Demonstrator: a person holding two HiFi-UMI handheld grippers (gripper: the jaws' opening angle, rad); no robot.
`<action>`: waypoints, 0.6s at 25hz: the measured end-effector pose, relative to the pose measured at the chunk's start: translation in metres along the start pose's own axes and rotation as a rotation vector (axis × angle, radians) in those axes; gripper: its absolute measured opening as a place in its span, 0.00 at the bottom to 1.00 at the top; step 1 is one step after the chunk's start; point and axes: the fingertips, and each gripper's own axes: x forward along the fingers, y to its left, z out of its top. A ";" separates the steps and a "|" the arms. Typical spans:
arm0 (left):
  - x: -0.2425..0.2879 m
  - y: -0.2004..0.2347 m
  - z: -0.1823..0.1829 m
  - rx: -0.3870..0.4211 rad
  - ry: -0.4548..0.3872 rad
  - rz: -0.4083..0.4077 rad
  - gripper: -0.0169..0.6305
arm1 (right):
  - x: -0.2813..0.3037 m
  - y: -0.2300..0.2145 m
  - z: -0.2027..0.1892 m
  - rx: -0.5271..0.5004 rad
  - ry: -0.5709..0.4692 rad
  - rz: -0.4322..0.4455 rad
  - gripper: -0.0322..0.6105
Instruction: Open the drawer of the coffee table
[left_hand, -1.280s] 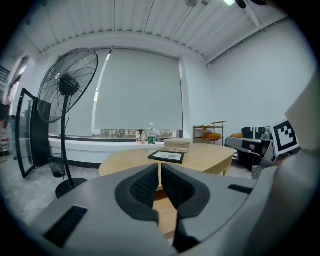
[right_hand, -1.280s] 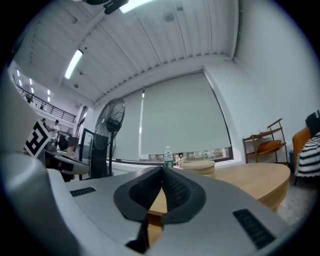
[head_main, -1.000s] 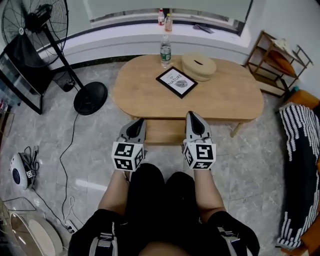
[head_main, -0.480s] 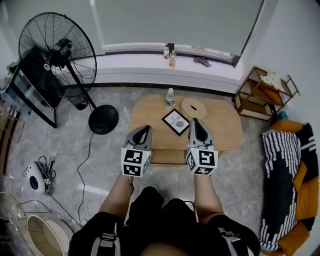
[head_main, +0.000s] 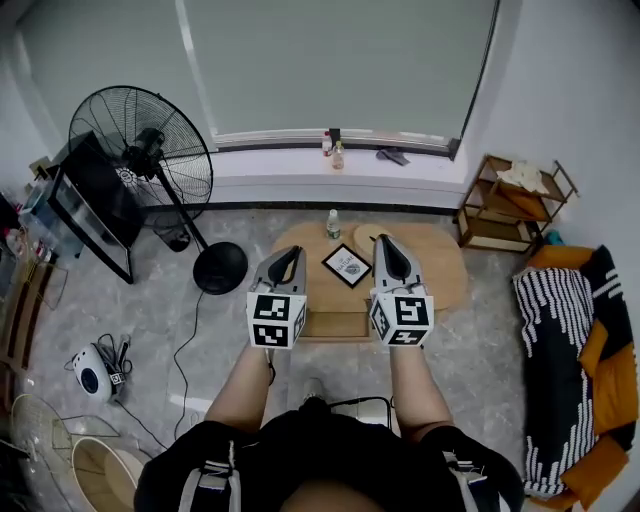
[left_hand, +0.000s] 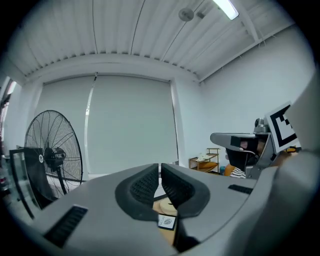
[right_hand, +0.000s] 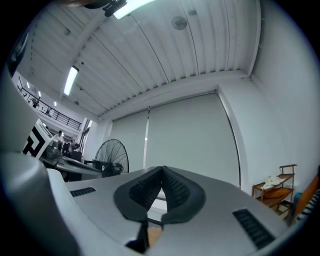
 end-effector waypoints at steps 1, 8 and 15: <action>-0.005 -0.005 0.002 -0.006 0.002 0.007 0.08 | -0.007 0.000 0.003 -0.002 -0.003 0.004 0.07; -0.037 -0.022 0.017 -0.004 -0.016 0.039 0.08 | -0.042 -0.005 0.024 0.005 -0.028 -0.001 0.07; -0.056 -0.034 0.019 -0.096 -0.023 -0.015 0.08 | -0.065 0.000 0.031 0.000 -0.030 -0.011 0.07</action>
